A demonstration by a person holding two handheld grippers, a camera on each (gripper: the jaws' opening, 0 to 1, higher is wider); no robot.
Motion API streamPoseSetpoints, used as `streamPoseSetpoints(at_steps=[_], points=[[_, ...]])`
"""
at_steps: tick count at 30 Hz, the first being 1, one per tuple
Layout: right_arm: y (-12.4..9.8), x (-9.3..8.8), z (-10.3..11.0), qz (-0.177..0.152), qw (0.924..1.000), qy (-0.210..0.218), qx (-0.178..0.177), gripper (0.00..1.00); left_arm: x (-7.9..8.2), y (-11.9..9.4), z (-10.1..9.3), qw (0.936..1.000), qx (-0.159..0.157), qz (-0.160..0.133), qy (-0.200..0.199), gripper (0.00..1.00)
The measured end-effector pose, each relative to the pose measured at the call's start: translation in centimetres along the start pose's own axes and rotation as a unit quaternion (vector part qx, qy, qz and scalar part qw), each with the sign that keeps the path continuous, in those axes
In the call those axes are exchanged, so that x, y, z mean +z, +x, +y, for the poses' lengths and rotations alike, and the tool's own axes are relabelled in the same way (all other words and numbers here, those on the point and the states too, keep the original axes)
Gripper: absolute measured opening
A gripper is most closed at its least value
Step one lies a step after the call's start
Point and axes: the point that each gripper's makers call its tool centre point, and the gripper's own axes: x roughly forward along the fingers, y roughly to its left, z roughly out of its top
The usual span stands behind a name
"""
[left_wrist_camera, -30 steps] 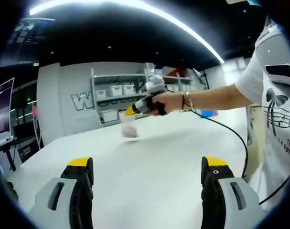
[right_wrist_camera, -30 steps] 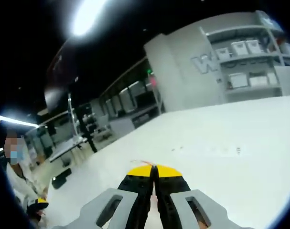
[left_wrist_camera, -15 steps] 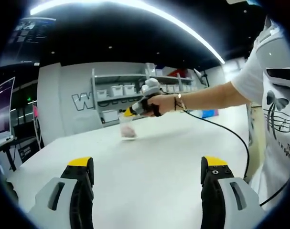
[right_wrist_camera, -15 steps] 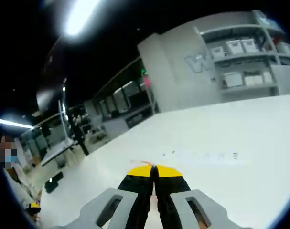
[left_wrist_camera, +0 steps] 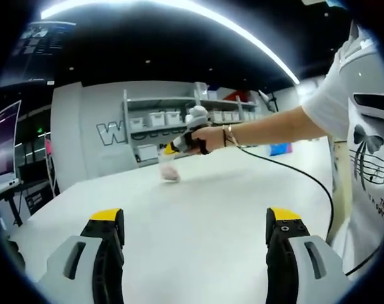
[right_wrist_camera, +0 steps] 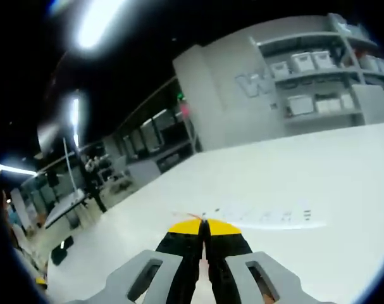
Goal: Open the resealable bag by pulling the two sides of the seal apart until the entire bag opening is separated and visibly accessible.
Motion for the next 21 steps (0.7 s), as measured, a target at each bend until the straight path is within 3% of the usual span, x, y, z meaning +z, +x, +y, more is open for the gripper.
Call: streamPoseSetpoints(at_steps=[8, 21], points=[[1.6, 1.3, -1.9, -0.005, 0.9999, 0.007, -0.012, 0.00, -0.2, 0.0, 0.1, 1.0000, 0.004, 0.003, 0.004, 0.91], [1.9, 2.4, -4.1, -0.026, 0.9981, 0.010, -0.056, 0.00, -0.3, 0.1, 0.1, 1.0000, 0.002, 0.005, 0.003, 0.91]])
